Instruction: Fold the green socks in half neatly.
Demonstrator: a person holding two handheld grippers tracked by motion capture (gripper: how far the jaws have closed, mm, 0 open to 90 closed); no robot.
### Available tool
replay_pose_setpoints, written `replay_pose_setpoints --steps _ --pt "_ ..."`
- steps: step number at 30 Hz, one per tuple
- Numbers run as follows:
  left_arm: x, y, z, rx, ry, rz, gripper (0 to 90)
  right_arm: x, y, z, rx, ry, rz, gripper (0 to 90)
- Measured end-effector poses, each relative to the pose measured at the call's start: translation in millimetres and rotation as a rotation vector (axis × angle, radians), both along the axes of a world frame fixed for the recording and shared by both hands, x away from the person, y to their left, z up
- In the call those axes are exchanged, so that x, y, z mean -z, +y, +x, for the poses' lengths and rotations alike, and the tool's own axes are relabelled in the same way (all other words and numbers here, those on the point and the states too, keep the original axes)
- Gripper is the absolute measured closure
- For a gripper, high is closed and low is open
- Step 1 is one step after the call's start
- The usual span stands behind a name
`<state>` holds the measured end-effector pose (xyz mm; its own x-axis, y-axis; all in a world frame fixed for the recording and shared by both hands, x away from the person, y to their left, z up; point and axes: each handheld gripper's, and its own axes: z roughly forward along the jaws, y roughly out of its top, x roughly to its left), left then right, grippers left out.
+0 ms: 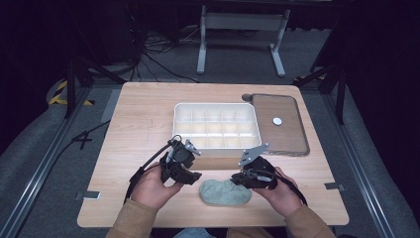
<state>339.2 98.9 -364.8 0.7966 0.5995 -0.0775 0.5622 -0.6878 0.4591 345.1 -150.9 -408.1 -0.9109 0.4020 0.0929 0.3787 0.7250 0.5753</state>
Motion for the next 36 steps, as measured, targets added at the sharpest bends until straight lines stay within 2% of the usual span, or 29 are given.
replay_pose_setpoints --steps 5,11,16,22,27,32,36 --pt "2.8 -1.4 1.7 0.005 0.012 0.004 51.2 14.8 9.9 -0.5 -0.022 0.016 -0.03 83.8" --pt "13.7 -9.2 3.6 0.022 0.045 0.036 50.5 26.2 20.7 -6.3 -0.04 0.025 -0.054 84.2" --pt "22.6 -13.7 5.1 0.036 0.069 0.051 50.0 40.2 29.1 -7.3 -0.04 0.017 -0.122 84.5" --pt "35.5 -13.0 8.0 0.043 0.1 0.069 48.4 43.2 28.9 -7.0 -0.052 0.001 -0.119 85.8" --pt "43.8 -12.7 8.5 0.053 0.12 0.074 48.4 43.3 28.3 -6.7 -0.053 0.009 -0.112 85.9" --pt "59.0 -13.9 10.9 0.064 0.191 0.045 48.2 43.8 27.4 -6.3 -0.056 0.007 -0.107 85.8" --pt "66.6 -19.0 10.1 0.078 0.214 0.065 47.9 43.8 27.4 -6.4 -0.054 0.008 -0.106 85.8"
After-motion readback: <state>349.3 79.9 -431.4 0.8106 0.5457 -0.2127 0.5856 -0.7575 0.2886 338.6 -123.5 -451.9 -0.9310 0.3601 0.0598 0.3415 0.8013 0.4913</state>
